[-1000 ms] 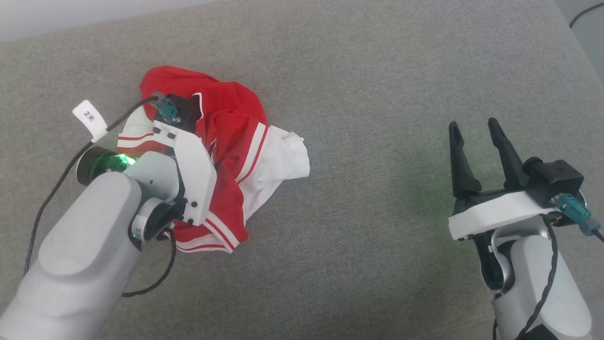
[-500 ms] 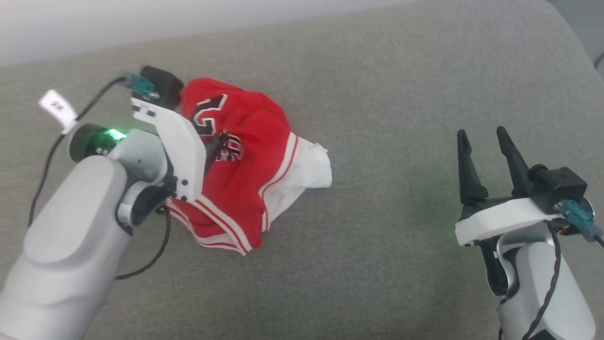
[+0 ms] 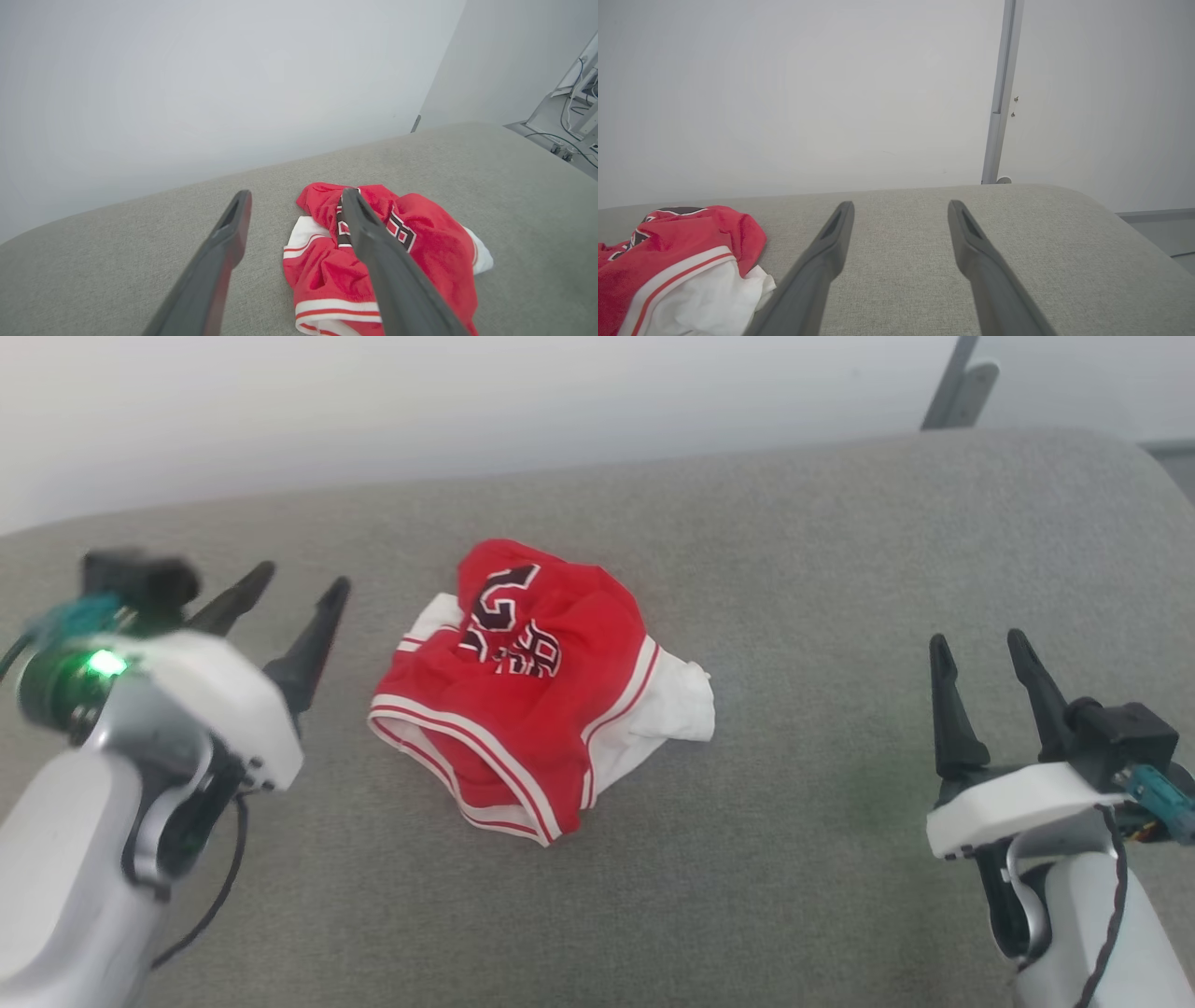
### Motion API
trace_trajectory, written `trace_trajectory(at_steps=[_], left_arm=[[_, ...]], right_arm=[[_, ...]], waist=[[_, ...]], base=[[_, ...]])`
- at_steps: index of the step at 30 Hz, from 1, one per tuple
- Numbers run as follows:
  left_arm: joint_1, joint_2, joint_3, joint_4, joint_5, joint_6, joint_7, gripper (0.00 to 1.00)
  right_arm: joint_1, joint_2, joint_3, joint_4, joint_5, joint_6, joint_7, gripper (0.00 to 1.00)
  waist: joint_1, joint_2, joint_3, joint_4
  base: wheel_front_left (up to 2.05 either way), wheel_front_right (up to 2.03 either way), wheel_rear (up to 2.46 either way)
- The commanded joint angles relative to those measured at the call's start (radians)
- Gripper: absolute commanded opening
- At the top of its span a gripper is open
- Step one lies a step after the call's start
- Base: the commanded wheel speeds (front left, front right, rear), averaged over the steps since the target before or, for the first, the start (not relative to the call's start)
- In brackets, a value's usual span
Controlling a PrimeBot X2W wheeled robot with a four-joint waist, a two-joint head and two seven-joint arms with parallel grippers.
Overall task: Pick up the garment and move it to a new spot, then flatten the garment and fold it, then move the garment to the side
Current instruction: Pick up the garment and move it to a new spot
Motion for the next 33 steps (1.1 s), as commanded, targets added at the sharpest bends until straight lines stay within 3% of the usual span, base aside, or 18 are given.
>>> trace_trajectory(at_steps=[1, 5, 20, 33], left_arm=[[0.055, 0.008, 0.027, -0.029, -0.011, 0.011, -0.059, 1.00], [0.150, 0.031, 0.084, -0.064, -0.009, 0.022, -0.168, 1.00], [0.451, 0.025, 0.225, -0.074, -0.037, 0.052, -0.442, 1.00], [0.532, -0.007, 0.323, 0.007, -0.037, -0.025, -0.500, 1.00]], right_arm=[[0.019, -0.004, -0.007, -0.011, -0.001, 0.000, 0.006, 1.00], [0.037, -0.010, -0.015, -0.021, 0.004, 0.000, 0.015, 1.00], [0.090, -0.009, -0.041, -0.058, -0.006, 0.000, 0.033, 1.00], [0.119, 0.002, -0.048, -0.078, -0.014, 0.000, 0.041, 1.00]], waist=[[0.0000, 0.0000, -0.023, 0.020], [0.0000, 0.0000, -0.039, 0.033], [0.0000, 0.0000, -0.072, 0.054], [0.0000, 0.0000, -0.074, 0.077]], base=[[0.00, 0.00, 0.00], [0.00, 0.00, 0.00], [0.00, 0.00, 0.00], [0.00, 0.00, 0.00]])
